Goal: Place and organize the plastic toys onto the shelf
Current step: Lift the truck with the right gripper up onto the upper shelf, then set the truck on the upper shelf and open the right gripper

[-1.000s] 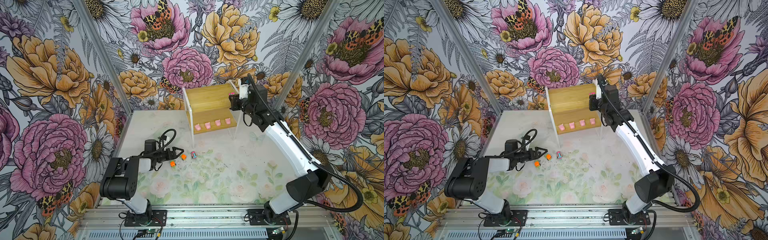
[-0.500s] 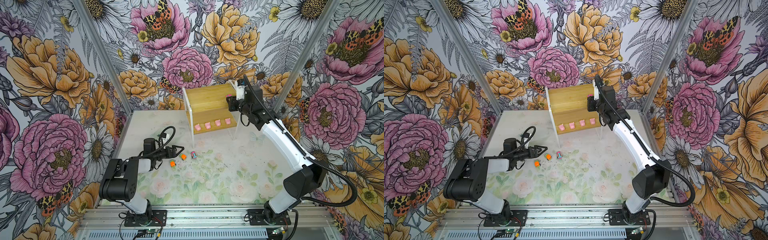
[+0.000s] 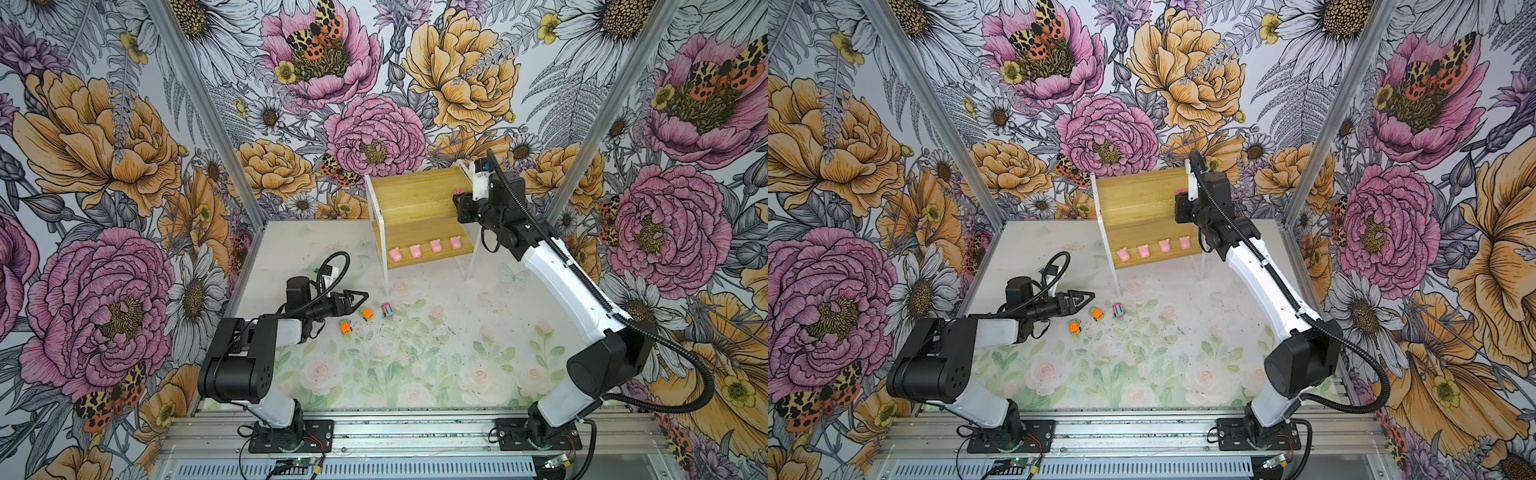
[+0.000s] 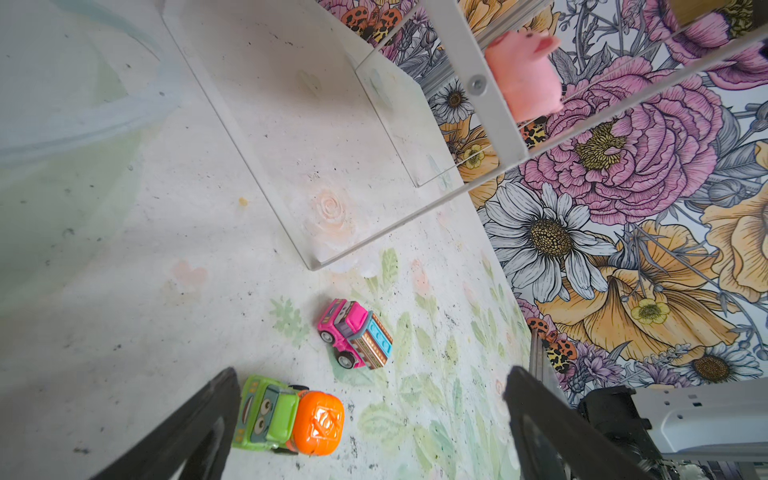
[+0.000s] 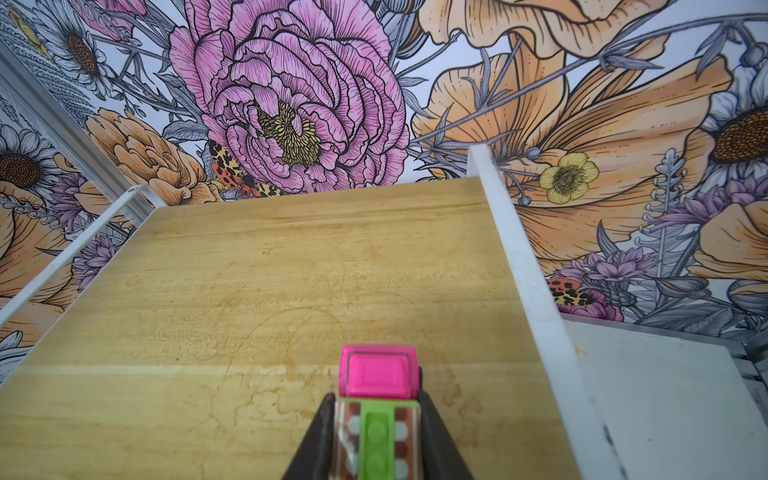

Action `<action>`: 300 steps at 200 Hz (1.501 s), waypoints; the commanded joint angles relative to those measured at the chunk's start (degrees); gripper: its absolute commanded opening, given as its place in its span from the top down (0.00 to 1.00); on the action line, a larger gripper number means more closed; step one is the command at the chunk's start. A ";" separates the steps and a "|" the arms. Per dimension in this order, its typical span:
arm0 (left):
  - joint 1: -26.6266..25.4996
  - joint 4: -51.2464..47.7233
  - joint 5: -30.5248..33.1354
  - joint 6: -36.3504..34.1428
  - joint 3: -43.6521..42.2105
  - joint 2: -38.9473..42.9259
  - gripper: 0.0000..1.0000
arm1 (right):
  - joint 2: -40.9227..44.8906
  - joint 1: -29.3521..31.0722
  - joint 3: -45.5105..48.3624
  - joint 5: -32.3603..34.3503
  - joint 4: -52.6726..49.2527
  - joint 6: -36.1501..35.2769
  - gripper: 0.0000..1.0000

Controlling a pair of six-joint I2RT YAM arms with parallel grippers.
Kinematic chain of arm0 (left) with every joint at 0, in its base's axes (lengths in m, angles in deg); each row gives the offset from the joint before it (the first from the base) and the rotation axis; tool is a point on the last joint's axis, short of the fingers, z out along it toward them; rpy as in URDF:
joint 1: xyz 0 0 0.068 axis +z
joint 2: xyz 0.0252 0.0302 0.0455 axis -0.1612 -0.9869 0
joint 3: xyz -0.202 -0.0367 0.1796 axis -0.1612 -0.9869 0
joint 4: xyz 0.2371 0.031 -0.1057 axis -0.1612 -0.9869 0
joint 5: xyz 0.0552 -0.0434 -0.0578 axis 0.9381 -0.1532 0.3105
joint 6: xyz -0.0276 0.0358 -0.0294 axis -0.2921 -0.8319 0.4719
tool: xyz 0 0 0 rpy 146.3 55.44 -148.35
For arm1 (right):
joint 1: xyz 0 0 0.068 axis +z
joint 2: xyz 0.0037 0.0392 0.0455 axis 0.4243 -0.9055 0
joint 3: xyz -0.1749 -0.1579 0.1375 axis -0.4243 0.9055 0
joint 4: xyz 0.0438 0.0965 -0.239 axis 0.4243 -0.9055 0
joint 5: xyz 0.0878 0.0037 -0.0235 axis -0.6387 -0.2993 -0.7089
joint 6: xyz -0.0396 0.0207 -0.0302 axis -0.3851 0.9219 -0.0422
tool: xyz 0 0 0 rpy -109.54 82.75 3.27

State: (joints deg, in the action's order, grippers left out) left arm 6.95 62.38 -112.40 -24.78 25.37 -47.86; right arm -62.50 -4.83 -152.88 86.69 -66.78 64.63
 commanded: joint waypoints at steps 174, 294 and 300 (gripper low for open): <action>0.40 1.64 -1.51 0.40 -0.36 -0.58 0.01 | 0.96 -0.22 1.75 0.67 0.50 1.07 0.65; 0.50 1.37 -1.39 0.48 -0.01 -1.00 0.01 | -0.37 1.76 1.44 6.79 1.56 1.56 0.70; 0.48 1.26 -1.29 0.49 -0.09 -0.90 0.01 | -0.48 1.84 1.40 6.90 1.56 1.38 0.69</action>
State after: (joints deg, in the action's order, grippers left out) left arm 6.95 62.36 -112.40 -24.54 25.33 -47.90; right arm -62.50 -3.98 -151.37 91.08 -66.61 65.72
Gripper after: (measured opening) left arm 0.988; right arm 0.318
